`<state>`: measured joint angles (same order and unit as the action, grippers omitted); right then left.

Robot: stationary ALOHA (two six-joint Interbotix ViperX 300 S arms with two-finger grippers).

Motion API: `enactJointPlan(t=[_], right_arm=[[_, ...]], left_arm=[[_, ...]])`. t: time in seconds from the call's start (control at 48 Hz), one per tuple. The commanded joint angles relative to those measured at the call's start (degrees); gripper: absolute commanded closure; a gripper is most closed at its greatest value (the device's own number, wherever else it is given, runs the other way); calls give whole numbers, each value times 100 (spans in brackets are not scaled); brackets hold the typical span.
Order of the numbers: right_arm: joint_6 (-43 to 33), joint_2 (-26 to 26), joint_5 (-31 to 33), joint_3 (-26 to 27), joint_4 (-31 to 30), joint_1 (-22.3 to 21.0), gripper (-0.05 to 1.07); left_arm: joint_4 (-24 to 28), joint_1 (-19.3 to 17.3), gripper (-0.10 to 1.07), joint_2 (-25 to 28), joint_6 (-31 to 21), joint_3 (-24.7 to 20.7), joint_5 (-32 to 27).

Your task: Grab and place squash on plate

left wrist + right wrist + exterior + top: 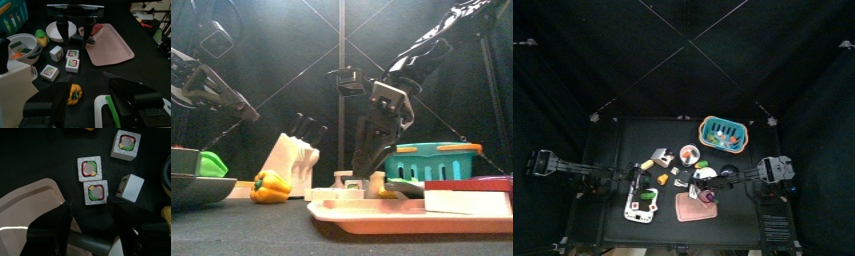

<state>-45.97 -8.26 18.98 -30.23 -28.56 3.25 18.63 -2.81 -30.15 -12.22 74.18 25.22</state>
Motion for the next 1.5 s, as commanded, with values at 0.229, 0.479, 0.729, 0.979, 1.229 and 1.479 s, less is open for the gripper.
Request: enactJointPlan(t=[0.229,0.479,0.729,0.979,1.229,1.479], right_arm=[[-9,185,-18,246,9,123,15],[-18,396,-18,299,123,229,15],[9,703,-229,-53,0,255,15],[0,1239,-879,-563,-176,132,15],[18,1538,-1371,-1011,-413,-220,15],[18,1846,-1881,-1424,-519,-571,15]], left_arm=[[0,-18,9,9,0,-149,0],[-70,26,9,0,-18,-176,-53],[-149,123,8,9,-18,-334,-158],[-800,483,8,9,-44,-967,-677],[-1925,650,8,9,-44,-1626,-2373],[-2268,694,9,70,-62,-2268,-3656]])
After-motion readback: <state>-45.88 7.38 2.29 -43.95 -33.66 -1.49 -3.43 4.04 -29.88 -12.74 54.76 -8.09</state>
